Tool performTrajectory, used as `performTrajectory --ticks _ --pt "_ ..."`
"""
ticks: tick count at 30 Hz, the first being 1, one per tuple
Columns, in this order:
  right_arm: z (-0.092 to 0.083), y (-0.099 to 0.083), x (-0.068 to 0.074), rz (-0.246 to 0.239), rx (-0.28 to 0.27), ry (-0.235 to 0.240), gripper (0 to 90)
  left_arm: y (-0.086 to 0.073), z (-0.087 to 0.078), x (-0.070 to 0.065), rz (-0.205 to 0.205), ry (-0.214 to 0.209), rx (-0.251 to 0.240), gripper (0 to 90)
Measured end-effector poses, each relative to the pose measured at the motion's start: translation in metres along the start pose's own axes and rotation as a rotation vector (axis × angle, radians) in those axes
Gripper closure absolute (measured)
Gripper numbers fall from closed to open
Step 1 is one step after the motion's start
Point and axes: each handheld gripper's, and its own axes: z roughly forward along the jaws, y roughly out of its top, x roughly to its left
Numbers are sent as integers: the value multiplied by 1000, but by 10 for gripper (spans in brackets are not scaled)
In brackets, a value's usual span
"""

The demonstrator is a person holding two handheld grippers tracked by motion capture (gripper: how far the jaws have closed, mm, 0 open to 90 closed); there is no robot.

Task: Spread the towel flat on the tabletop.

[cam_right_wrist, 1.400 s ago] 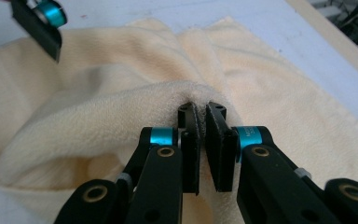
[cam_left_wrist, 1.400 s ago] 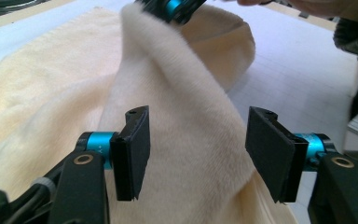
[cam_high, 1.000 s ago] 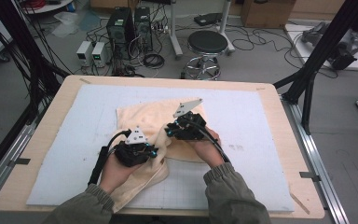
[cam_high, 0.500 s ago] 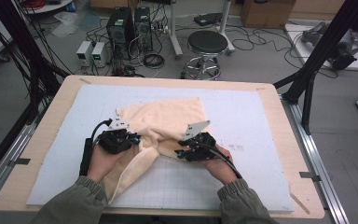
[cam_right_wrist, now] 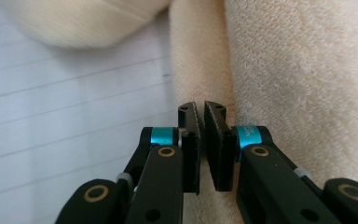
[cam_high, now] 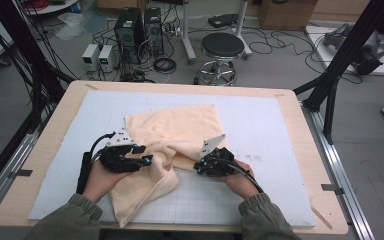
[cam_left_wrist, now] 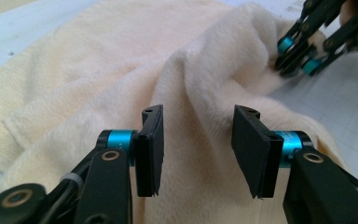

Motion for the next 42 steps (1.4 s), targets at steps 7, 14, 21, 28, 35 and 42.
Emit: performTrajectory --ticks 7,14,21,28,35,42 --pt "-56 -22 10 10 -58 -3 850 -11 -8 6 6 18 23 526" --pt "-65 -31 21 21 -87 -44 660 -25 -5 7 -3 1 40 516" --pt "-59 -22 10 45 -146 -142 491 -17 -6 -11 41 -107 -26 455" --pt "-27 -14 -7 39 -77 -142 671 -4 25 -47 123 -186 20 436" --pt "-58 30 -30 42 -117 -136 848 10 47 -40 104 -160 28 814" --pt "-49 43 -76 161 -67 -244 748 17 46 4 -7 -18 16 842"
